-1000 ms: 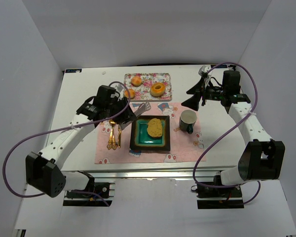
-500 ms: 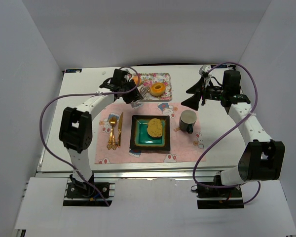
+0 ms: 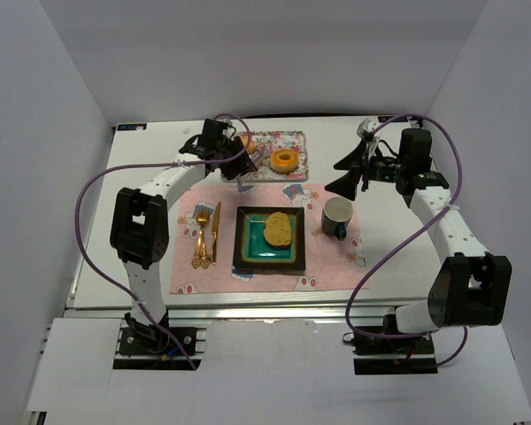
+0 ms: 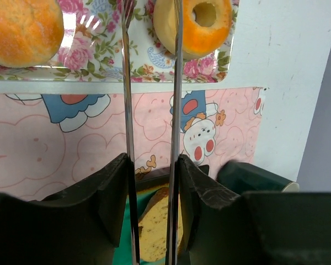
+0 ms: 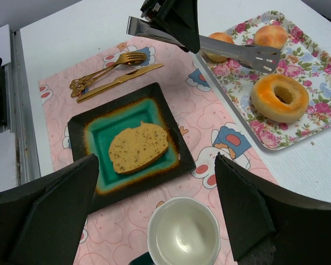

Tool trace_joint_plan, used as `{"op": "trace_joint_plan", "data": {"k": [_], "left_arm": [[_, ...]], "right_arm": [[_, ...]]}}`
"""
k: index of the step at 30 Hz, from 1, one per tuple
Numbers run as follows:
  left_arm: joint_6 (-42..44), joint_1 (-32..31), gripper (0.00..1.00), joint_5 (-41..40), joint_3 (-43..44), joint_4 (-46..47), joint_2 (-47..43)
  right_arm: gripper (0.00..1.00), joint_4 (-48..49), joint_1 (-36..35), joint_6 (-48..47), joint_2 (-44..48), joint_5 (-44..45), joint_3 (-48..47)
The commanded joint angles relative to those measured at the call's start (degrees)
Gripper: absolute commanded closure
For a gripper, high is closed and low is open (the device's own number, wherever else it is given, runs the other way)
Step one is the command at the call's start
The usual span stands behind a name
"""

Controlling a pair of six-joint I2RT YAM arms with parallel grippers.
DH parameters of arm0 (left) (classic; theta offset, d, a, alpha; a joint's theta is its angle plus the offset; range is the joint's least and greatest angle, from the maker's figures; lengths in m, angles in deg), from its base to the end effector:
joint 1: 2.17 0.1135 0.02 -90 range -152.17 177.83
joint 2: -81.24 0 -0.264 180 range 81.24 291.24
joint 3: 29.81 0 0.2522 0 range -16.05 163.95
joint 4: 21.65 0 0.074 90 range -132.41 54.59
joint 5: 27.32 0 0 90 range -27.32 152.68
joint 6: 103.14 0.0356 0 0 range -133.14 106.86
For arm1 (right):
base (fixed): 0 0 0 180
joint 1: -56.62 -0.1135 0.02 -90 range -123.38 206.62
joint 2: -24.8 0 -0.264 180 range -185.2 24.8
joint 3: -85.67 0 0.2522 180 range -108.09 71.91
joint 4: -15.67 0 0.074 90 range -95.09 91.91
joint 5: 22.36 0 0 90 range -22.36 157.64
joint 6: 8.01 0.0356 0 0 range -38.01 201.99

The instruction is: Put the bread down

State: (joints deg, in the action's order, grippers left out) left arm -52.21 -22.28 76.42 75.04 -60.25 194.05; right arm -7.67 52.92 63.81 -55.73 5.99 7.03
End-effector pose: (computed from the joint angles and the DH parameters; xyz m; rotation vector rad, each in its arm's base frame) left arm 0.4166 -0.1616 0.2431 -0.2925 2.4781 -0.7514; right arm 0.3082 0.0513 0.3268 -0.9799 1.5884 0.8938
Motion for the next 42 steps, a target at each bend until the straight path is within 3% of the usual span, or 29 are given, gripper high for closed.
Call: {"op": "trace_joint_plan", "data": {"k": [1, 17, 42], "left_arm": [[-0.66, 0.61, 0.50, 1.99, -0.91, 2.86, -4.71], [-1.10, 0.70, 0.49, 6.56, -1.27, 4.10, -2.86], [2.07, 0.52, 0.50, 9.55, 2.51, -1.35, 1.53]], "right_arm": [[0.11, 1.76, 0.36, 0.33, 1.17, -1.19, -0.07], [0.11, 1.76, 0.45, 0.42, 1.17, -1.02, -0.16], [0.11, 2.46, 0.36, 1.12, 0.90, -1.02, -0.33]]}}
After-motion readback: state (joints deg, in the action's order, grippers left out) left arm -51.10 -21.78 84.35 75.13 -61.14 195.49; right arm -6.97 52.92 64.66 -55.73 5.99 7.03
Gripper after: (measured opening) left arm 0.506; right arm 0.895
